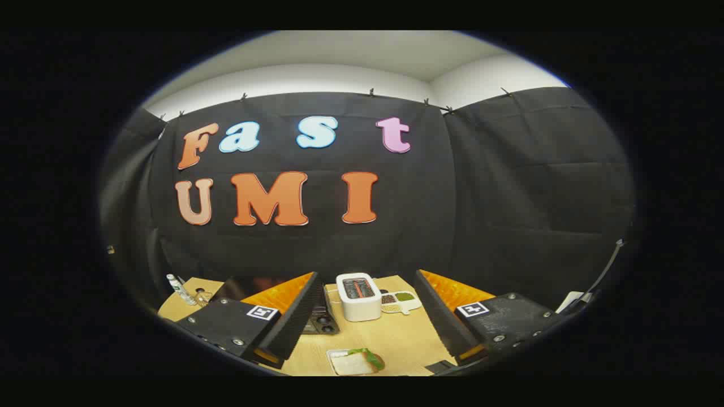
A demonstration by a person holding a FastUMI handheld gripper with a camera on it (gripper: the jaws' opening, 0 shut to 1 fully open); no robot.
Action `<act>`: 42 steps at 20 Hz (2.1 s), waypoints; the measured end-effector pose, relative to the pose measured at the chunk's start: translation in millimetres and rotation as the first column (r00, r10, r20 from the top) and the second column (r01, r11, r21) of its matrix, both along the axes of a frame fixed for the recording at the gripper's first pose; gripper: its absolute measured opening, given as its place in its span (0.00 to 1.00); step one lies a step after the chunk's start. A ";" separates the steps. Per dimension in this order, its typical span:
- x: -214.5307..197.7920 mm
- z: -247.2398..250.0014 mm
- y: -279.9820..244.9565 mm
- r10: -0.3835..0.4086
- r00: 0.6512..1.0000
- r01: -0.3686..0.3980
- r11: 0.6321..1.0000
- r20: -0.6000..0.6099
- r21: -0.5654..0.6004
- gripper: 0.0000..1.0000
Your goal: Open the toaster oven, put the food inside, and close the toaster oven door.
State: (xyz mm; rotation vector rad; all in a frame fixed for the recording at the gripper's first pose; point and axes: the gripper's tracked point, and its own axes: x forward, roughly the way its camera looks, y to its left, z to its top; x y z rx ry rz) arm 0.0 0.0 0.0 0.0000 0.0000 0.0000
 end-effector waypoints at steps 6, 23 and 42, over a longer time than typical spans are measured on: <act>2.0 1.0 9.5 0.016 1.000 -0.016 1.000 0.005 0.000 0.99; 18.3 -7.0 73.0 0.103 0.995 -0.103 0.995 -0.002 0.010 0.99; 114.7 -150.0 262.0 0.277 0.936 -0.295 0.954 -0.218 -0.057 0.99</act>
